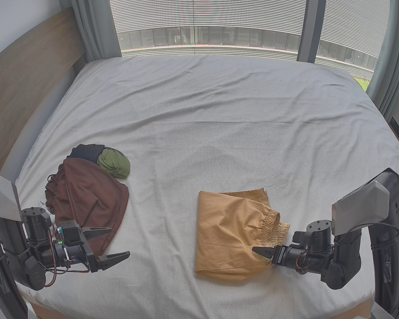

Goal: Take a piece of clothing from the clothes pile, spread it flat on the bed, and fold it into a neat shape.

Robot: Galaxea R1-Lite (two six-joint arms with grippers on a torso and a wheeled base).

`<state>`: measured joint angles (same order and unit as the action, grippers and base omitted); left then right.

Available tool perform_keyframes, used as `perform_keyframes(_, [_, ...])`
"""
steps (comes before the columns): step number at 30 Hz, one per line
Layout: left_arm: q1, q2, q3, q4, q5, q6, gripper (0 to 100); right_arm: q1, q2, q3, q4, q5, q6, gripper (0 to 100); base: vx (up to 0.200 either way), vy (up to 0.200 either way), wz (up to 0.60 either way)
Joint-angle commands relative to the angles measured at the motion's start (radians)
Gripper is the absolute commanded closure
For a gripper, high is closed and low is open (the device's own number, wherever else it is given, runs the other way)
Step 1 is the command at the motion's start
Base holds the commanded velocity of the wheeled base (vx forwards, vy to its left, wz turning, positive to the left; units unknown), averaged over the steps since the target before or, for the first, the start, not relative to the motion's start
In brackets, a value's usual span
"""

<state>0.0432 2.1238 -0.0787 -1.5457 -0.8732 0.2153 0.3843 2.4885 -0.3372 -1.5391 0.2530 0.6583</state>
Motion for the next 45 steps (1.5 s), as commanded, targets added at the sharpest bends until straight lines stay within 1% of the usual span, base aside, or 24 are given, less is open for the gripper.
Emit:
perform_keyframes(1, [0.001, 0.002, 0.0, -0.001, 0.0, 0.001, 0, 0.001, 0.001, 0.0, -0.001, 0.0, 0.0, 0, 0.0, 0.0, 0.0])
perform_keyframes(5, [0.0, 0.002, -0.001, -0.001, 0.0, -0.001, 0, -0.001, 0.001, 0.001, -0.001, -0.001, -0.002, 0, 0.0, 0.0, 0.0])
perform_keyframes(6, [0.0, 0.001, -0.001, -0.001, 0.0, -0.001, 0, -0.001, 0.001, 0.001, -0.001, 0.0, 0.0, 100, 0.0, 0.0, 0.0])
perform_keyframes(17, [0.001, 0.001, -0.001, -0.001, 0.0, -0.001, 0, 0.001, -0.003, 0.006, -0.003, 0.002, 0.0, 100, 0.0, 0.0, 0.0])
perform_keyframes(31, [0.014, -0.008, 0.002, -0.002, -0.001, -0.001, 0, 0.028, -0.112, 0.01, -0.003, 0.009, 0.0, 100, 0.0, 0.0, 0.0])
perform_keyframes(36, [0.015, -0.008, 0.0, -0.002, -0.001, -0.001, 0, 0.039, -0.183, 0.01, -0.003, 0.055, -0.008, 100, 0.0, 0.0, 0.0])
perform_keyframes(45, [0.015, -0.004, 0.004, -0.002, -0.001, -0.001, 0, 0.074, -0.264, 0.01, -0.003, 0.069, -0.009, 100, 0.0, 0.0, 0.0])
